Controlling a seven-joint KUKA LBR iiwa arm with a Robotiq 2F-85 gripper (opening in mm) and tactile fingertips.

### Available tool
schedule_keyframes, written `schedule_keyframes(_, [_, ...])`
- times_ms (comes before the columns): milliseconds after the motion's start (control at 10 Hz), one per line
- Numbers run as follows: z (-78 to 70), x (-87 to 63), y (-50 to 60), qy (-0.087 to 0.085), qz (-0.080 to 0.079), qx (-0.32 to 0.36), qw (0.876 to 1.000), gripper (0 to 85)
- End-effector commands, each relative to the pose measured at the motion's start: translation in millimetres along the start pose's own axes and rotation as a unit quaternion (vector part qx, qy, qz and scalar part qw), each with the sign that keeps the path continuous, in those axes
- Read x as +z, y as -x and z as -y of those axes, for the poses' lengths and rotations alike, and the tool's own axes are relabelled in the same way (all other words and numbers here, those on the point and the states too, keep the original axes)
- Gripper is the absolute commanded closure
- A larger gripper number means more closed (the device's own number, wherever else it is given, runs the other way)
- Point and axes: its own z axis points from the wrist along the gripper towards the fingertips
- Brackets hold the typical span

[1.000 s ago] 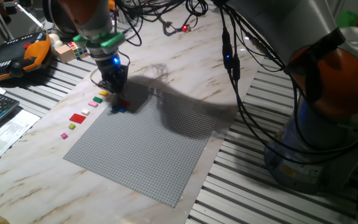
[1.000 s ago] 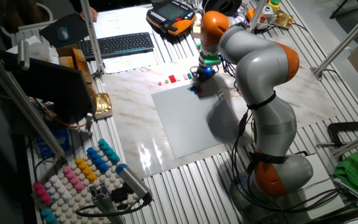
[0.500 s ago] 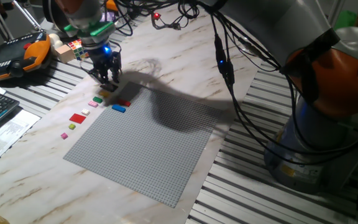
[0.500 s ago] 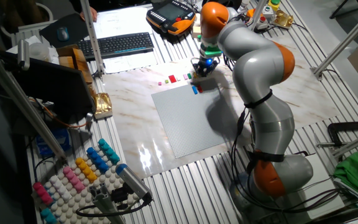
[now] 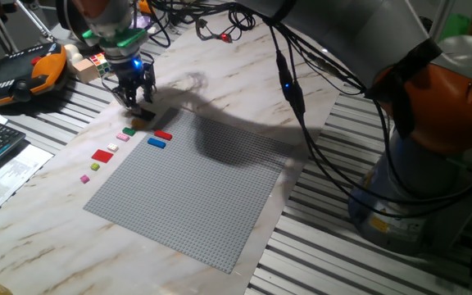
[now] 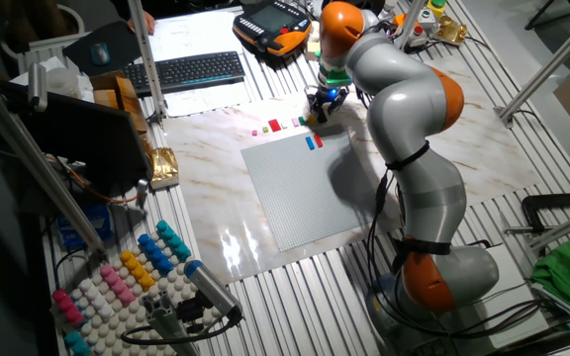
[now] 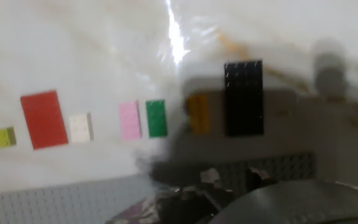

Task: Build with small Lego blocks

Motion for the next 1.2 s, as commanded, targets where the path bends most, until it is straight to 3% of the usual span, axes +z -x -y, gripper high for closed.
schedule_keyframes(0, [0.3,1.8,2.0,-0.005,0.013,-0.001,1.000,35.3])
schedule_keyframes(100, [0.5,4.8,3.9,-0.007,0.023,-0.002,1.000,35.3])
schedule_keyframes(800, [2.6,23.4,9.3,0.000,0.023,-0.015,1.000,35.3])
schedule_keyframes(1100, [0.8,28.0,6.6,0.003,0.025,-0.014,1.000,35.3])
